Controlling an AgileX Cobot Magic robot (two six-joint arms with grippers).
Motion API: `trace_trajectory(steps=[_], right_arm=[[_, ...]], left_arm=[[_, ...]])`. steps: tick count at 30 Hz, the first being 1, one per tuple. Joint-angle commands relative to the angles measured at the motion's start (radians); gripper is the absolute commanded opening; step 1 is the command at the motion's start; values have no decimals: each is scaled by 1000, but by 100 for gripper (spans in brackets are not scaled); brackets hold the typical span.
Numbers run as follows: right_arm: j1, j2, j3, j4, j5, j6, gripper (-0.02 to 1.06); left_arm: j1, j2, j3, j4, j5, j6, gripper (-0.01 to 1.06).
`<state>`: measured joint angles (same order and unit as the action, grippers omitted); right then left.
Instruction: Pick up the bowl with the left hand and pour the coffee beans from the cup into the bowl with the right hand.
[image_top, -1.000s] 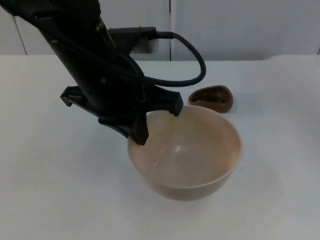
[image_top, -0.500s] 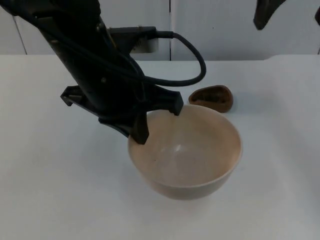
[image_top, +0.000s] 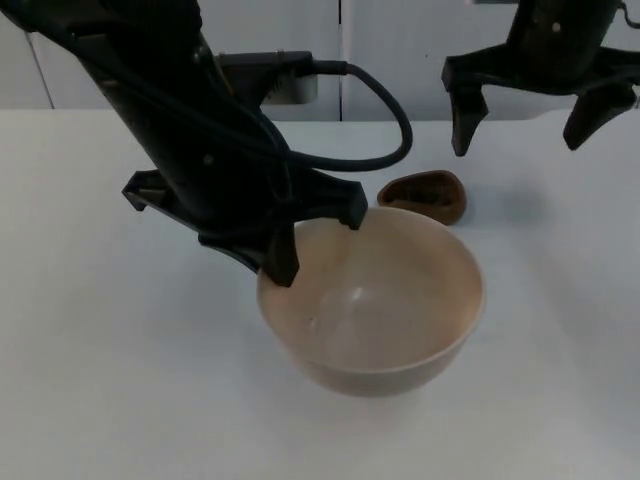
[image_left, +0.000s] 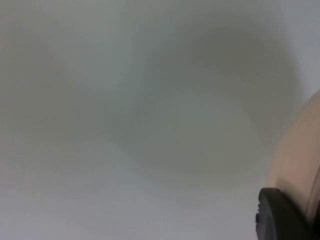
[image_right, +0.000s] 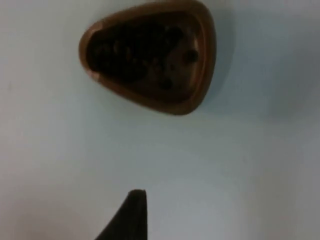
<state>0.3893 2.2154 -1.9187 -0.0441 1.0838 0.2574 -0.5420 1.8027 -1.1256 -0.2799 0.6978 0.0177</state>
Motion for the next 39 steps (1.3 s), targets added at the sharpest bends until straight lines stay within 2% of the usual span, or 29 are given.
trace_trajectory(steps=[1, 3, 5, 7, 15, 24, 39], right_arm=[[-8, 13, -7, -3, -61, 31, 103], [-14, 33, -16, -8, -98, 61, 101], [-18, 49, -33, -8, -98, 63, 100], [-18, 94, -91, -5, -70, 63, 96], [-21, 260, -305, -5, 39, 46, 96], [-51, 331, -342, -19, 18, 89, 96], [-40, 362, -342, -41, -70, 119, 95]], left_arm=[[-5, -8, -8, -14, -5, -9, 0], [-5, -8, -8, -14, -5, -9, 0], [-5, -8, -8, -14, -5, -9, 0], [-5, -8, -8, -14, -5, -9, 0], [-5, -8, -8, -14, -5, -9, 0], [-5, -8, -8, -17, -10, -9, 0], [-5, -8, -8, -48, -15, -9, 0]])
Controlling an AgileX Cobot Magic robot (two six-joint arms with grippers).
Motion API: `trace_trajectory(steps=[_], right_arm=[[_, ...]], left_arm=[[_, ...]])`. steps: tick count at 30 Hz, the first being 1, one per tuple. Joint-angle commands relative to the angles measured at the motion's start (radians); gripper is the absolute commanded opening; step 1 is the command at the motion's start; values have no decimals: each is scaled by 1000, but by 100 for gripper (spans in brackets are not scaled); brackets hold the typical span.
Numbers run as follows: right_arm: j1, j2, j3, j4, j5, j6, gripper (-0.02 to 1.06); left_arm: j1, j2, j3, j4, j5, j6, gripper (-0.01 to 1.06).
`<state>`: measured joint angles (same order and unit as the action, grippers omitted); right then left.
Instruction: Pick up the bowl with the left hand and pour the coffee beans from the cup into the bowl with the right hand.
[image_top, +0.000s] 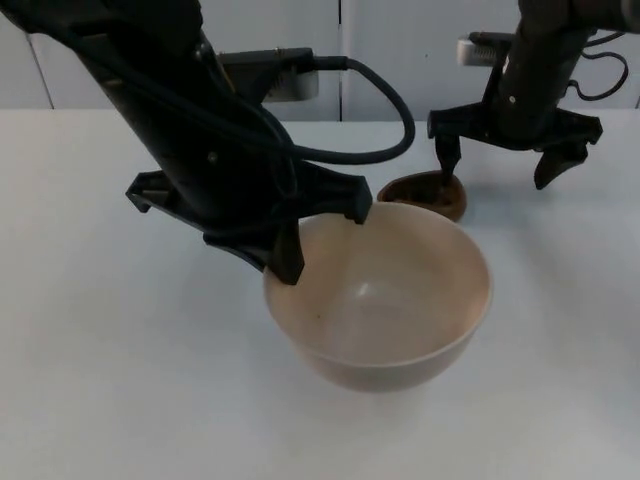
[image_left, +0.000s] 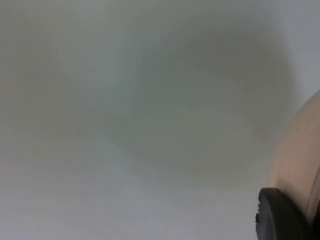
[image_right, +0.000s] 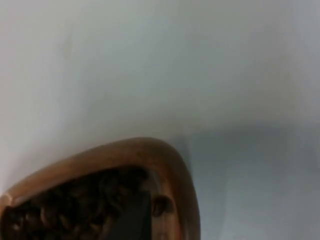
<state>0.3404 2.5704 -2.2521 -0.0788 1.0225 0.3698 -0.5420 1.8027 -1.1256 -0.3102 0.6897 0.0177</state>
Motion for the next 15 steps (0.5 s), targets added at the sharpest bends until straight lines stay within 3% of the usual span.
trace_trajectory(steps=[1, 11, 15], right_arm=[[9, 9, -9, -6, -11, 7, 95], [30, 33, -9, -2, -51, 7, 93], [30, 43, -9, -4, -53, 25, 77]], left_arm=[[-5, -8, -8, -19, -7, -9, 0], [-5, -8, -8, -19, -12, -9, 0], [-5, -8, -8, -19, -14, -9, 0]])
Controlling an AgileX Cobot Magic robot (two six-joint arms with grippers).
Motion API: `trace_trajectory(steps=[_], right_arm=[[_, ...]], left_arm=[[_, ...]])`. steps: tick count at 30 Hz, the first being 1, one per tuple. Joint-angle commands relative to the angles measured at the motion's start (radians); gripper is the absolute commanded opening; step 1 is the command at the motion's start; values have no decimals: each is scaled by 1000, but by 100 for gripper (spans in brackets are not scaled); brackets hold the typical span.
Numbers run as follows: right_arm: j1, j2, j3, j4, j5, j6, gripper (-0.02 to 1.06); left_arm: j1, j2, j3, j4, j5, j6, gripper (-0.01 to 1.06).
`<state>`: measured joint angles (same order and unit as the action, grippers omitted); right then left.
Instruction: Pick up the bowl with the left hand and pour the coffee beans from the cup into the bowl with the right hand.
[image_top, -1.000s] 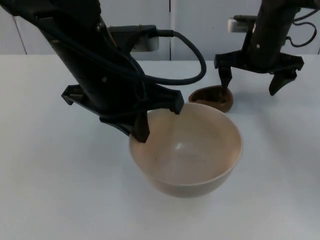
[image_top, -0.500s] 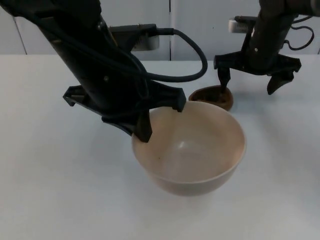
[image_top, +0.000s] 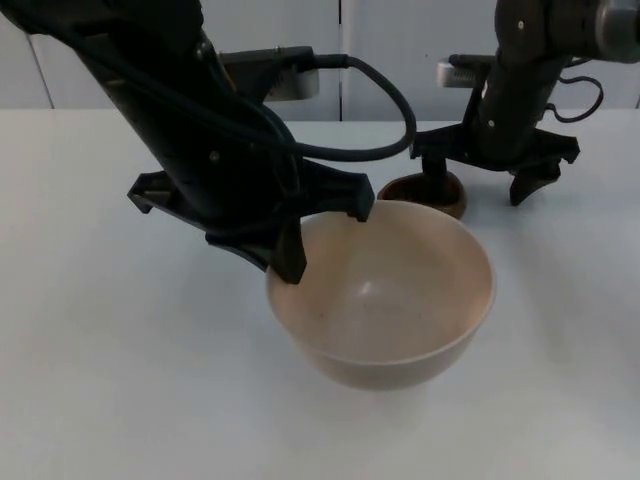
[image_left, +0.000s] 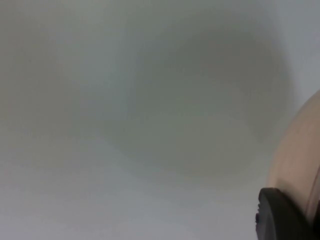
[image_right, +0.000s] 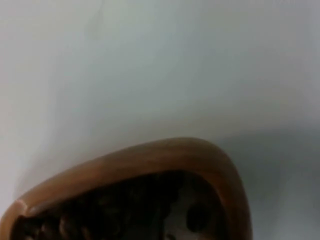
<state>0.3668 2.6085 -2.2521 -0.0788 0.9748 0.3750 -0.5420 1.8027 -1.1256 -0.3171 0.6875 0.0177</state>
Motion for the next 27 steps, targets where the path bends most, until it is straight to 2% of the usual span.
trace_trajectory(steps=[1, 5, 6, 7, 10, 11, 15, 17, 18, 20, 27], right_arm=[[4, 4, -9, -4, -5, 20, 77], [4, 5, -9, -6, -21, 25, 58], [4, 5, -9, -6, -21, 25, 58], [4, 5, -9, -6, -27, 25, 51], [4, 5, -9, -1, -44, 25, 38], [4, 5, -9, -1, -44, 25, 38], [4, 5, -9, 14, -71, 25, 19], [4, 5, -9, 19, -73, 25, 12], [4, 5, -9, 19, -73, 25, 12], [4, 3, -9, 28, -77, 25, 2], [4, -31, -11, 28, -71, 8, 0]], left_arm=[[-5, -8, -8, -12, -12, -9, 0], [-5, -8, -8, -12, -12, -9, 0], [-5, -8, -8, -12, -12, -9, 0], [-5, -8, -8, -12, -12, -9, 0], [-5, -8, -8, -12, -12, -9, 0], [-5, -8, -8, -12, -12, -9, 0], [-5, -8, -8, -7, -12, -9, 0], [-5, -8, -8, -4, -12, -9, 0], [-5, -8, -8, -4, -12, -9, 0], [-5, -8, -8, -4, -12, -9, 0], [-5, -8, -8, -4, -21, -9, 0]])
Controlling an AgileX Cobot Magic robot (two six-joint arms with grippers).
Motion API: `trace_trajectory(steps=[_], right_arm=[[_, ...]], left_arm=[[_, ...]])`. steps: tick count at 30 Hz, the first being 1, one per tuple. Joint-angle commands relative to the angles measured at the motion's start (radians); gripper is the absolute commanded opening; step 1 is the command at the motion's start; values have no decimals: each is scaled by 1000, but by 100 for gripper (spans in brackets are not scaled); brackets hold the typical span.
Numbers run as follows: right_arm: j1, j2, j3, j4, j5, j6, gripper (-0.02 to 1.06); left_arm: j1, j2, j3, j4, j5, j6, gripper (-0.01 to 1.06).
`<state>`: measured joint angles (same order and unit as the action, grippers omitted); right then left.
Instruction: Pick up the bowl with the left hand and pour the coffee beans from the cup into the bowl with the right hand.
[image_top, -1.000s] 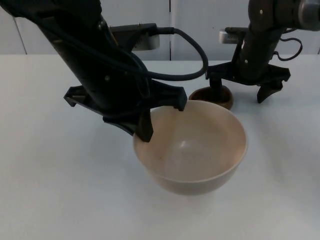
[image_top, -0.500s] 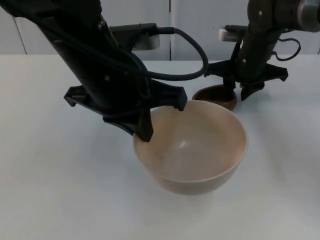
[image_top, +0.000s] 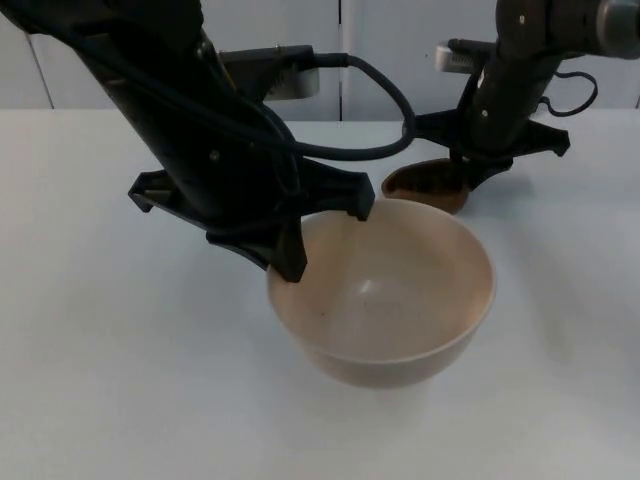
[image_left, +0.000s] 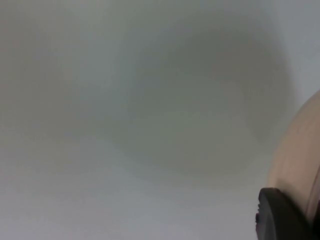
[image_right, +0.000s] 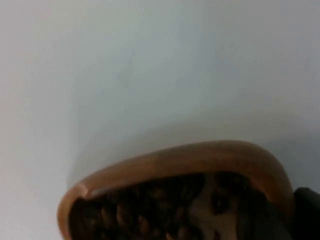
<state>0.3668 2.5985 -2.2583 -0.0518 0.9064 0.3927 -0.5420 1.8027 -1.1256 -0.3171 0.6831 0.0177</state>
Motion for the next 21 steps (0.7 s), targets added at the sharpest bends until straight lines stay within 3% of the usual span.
trace_trajectory(steps=[1, 7, 12, 16, 21], right_arm=[[4, -32, -5, 1, 7, -20, 0], [4, -113, -7, 17, 88, -117, 0], [-3, -180, -7, 84, 147, -210, 0], [-28, -228, -7, 193, 252, -309, 0], [-50, -277, 2, 210, 315, -367, 0]], left_arm=[[-5, -8, -8, -4, -16, -9, 0], [-5, -8, -8, -4, -17, -9, 0], [-5, -8, -8, -4, -13, -9, 0], [-5, -8, -8, -4, -6, -9, 0], [-5, -8, -8, -4, -6, -9, 0]])
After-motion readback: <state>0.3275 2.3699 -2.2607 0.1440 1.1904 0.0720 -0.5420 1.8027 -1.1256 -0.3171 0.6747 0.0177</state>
